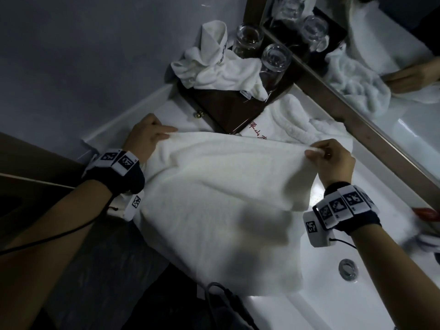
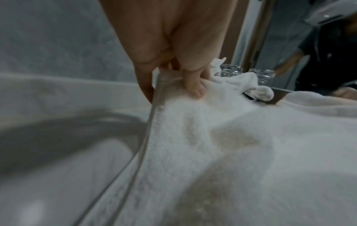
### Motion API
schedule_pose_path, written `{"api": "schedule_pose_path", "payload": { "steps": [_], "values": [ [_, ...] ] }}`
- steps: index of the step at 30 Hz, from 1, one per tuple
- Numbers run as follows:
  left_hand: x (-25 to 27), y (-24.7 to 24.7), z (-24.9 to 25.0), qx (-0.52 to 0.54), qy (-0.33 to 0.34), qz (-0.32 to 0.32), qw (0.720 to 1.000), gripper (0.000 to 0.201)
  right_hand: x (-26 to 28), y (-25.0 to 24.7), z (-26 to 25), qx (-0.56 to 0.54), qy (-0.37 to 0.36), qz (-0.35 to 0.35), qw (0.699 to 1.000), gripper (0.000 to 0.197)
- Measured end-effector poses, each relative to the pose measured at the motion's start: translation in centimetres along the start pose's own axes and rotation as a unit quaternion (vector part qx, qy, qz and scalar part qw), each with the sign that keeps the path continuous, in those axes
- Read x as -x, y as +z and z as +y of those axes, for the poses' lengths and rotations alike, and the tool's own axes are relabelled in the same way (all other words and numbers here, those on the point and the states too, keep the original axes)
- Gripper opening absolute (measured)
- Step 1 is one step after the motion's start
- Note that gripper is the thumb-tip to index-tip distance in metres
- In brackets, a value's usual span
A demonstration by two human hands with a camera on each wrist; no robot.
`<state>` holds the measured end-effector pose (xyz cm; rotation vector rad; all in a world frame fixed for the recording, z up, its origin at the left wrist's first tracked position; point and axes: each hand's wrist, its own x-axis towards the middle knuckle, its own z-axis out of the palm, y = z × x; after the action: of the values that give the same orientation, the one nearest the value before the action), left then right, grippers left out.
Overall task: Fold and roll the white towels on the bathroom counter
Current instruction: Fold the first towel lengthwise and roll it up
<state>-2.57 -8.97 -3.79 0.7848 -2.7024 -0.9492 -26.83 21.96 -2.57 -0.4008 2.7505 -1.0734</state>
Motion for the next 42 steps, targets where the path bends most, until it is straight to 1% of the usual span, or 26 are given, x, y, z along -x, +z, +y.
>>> {"api": "schedule_pose_path", "payload": {
  "steps": [2,4,7,9,11,13,15,17,18,20,21,23,24,26,28,30,31,33,35,36,37,40,42],
  "values": [
    [0.3,0.2,-0.3,0.015,-0.010,0.005,1.000,0.025,0.1,0.2,0.0,-0.010,-0.005,-0.008,1.000,0.013],
    [0.7,0.4,-0.8,0.044,-0.034,0.016,0.998,0.021,0.3,0.2,0.4,-0.018,-0.012,-0.022,1.000,0.014],
    [0.7,0.7,-1.4,0.023,-0.075,-0.001,0.997,0.013,0.5,0.2,0.9,-0.032,-0.025,-0.042,0.998,0.017],
    [0.5,1.0,-1.9,0.003,-0.112,-0.015,0.994,0.015,0.5,0.2,1.1,-0.036,-0.026,-0.058,0.997,0.019],
    [0.3,0.9,-2.1,0.006,-0.143,-0.026,0.989,0.018,0.6,0.2,1.4,-0.039,-0.014,-0.086,0.995,0.024],
    [-0.1,0.2,-2.1,0.012,-0.166,-0.057,0.984,0.025,0.5,0.2,1.8,-0.038,-0.002,-0.096,0.995,0.027],
    [-0.6,-0.8,-1.8,0.016,-0.152,-0.089,0.984,0.024,0.3,0.2,1.7,-0.040,-0.020,-0.073,0.996,0.025],
    [-1.3,-1.6,-1.3,0.004,-0.115,-0.118,0.986,0.016,0.1,0.3,1.3,-0.035,-0.054,-0.042,0.997,0.024],
    [-1.6,-1.8,-1.3,-0.007,-0.099,-0.131,0.986,0.016,0.1,0.4,1.0,-0.033,-0.063,-0.031,0.997,0.022],
    [-2.4,-2.2,-1.7,-0.041,-0.101,-0.139,0.984,0.033,-0.2,0.5,0.6,-0.045,-0.049,-0.025,0.997,0.015],
    [-2.7,-2.3,-2.1,-0.057,-0.115,-0.132,0.983,0.031,-0.4,0.4,0.4,-0.053,-0.030,-0.030,0.998,0.011],
    [-3.0,-2.5,-3.0,-0.072,-0.134,-0.116,0.981,0.019,-0.5,0.3,0.4,-0.065,0.010,-0.055,0.996,0.005],
    [-2.9,-2.5,-3.4,-0.067,-0.142,-0.117,0.981,0.018,-0.5,0.2,0.4,-0.065,0.024,-0.072,0.995,0.010],
    [-2.6,-2.4,-4.0,-0.050,-0.159,-0.115,0.979,0.019,-0.1,0.2,0.4,-0.047,0.026,-0.099,0.994,0.019],
    [-2.2,-2.2,-4.6,-0.018,-0.176,-0.088,0.980,0.023,0.4,0.2,0.2,-0.040,0.019,-0.116,0.992,0.019],
    [-2.0,-1.9,-4.8,0.046,-0.203,-0.067,0.976,0.026,0.5,0.1,0.1,-0.029,0.024,-0.128,0.991,0.020],
    [-1.9,-1.7,-4.7,0.076,-0.211,-0.071,0.972,0.026,0.5,0.0,0.0,-0.018,0.030,-0.133,0.990,0.020],
    [-1.7,-1.4,-4.4,0.103,-0.209,-0.103,0.967,0.026,0.4,0.0,-0.1,0.002,0.040,-0.147,0.988,0.019],
    [-1.4,-1.4,-4.1,0.075,-0.196,-0.135,0.968,0.024,0.1,-0.3,-0.2,0.009,0.049,-0.163,0.985,0.021],
    [-1.3,-1.5,-4.0,0.052,-0.185,-0.134,0.972,0.022,-0.2,-0.6,-0.1,0.009,0.053,-0.168,0.984,0.020],
    [-1.3,-1.8,-3.9,0.037,-0.174,-0.119,0.977,0.020,-0.4,-1.0,-0.1,0.006,0.056,-0.169,0.984,0.019],
    [-1.7,-3.1,-2.9,0.039,-0.147,-0.064,0.986,0.019,-1.3,-2.0,0.0,-0.016,0.061,-0.136,0.989,0.015],
    [-2.2,-3.5,-2.3,0.010,-0.127,-0.040,0.991,0.019,-1.5,-2.0,-0.3,0.000,0.045,-0.115,0.992,0.020]
  ]
}}
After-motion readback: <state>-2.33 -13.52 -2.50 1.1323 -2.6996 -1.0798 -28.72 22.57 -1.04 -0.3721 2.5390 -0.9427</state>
